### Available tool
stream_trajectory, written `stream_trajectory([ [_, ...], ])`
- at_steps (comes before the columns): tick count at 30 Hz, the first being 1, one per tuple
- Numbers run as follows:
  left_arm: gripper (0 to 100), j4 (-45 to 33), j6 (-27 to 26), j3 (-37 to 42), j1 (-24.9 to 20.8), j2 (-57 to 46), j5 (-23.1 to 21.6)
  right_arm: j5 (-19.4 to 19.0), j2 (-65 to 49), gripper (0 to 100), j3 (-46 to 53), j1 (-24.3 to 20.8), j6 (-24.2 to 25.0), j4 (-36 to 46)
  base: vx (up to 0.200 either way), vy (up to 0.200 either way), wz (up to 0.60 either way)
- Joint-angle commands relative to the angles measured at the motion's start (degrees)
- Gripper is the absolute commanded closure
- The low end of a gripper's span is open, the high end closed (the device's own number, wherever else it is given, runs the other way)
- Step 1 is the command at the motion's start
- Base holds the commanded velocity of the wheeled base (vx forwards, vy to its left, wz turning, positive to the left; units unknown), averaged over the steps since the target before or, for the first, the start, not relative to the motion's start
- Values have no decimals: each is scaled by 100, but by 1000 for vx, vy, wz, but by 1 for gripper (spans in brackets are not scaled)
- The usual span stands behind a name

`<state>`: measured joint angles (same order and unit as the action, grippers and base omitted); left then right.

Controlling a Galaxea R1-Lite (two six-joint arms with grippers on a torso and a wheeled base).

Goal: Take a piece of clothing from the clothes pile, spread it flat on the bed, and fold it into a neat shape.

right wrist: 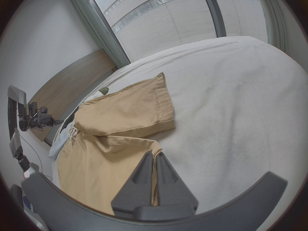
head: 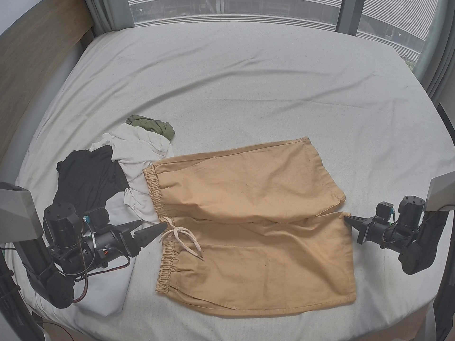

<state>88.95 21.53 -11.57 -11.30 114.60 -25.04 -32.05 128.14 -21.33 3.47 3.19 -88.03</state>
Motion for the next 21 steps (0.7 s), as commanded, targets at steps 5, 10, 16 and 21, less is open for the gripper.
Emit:
stream_trajectory([
  [5,0,17,0,49,-4,45,-1,-3,-131,100,-20,171,-3,5,0,0,0],
  [10,0,17,-61,155,-74,203,-1,-3,-113,100,-20,171,-3,5,0,0,0],
  [16,0,17,-254,489,-144,282,-98,-3,-122,100,-29,118,-3,-4,0,0,0],
  [21,0,17,-492,849,-144,255,-352,14,-122,0,-108,110,6,-4,0,0,0],
])
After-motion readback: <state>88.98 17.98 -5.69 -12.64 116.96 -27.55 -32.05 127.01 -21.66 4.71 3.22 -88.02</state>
